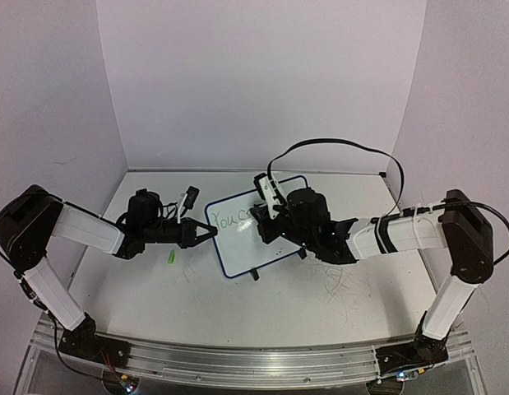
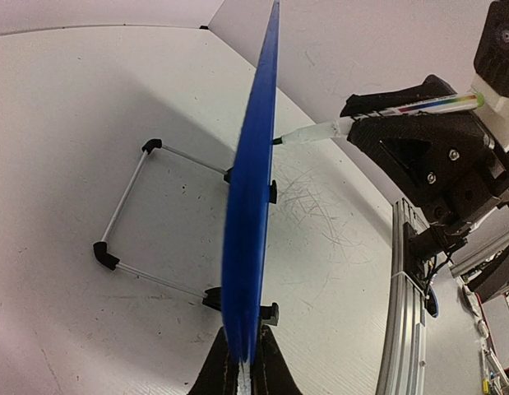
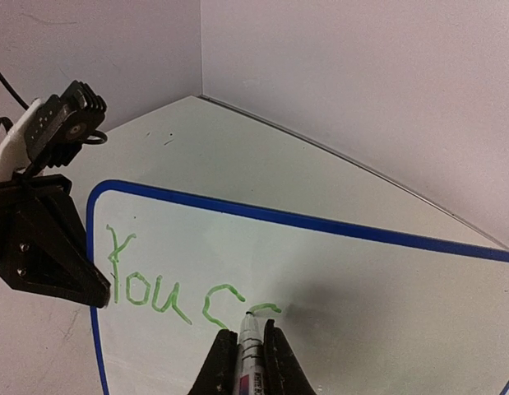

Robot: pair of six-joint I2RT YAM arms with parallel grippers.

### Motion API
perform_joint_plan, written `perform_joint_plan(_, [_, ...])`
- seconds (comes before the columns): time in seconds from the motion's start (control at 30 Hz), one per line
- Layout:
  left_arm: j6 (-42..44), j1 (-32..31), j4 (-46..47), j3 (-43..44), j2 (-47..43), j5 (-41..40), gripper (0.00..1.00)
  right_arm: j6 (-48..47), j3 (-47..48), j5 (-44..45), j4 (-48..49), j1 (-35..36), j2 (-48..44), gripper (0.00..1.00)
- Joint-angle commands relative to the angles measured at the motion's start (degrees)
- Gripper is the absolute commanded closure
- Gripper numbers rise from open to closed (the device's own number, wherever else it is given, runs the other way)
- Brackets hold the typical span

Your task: Write a sentence on the whiteboard

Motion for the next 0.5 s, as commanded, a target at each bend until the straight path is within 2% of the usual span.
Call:
perform_joint_plan(0.0, [3.40,0.08,-3.60,1.04,-0.30,-1.75,1.00,0.46,-0.47,0.62,-1.33,0.08,0.42,1.00])
perform_joint_plan(0.47, [3.40,0.08,-3.74,1.06,-0.38,-1.77,1.00,0.36,-1.32,2.23,-2.00,0.10,-0.56,1.00])
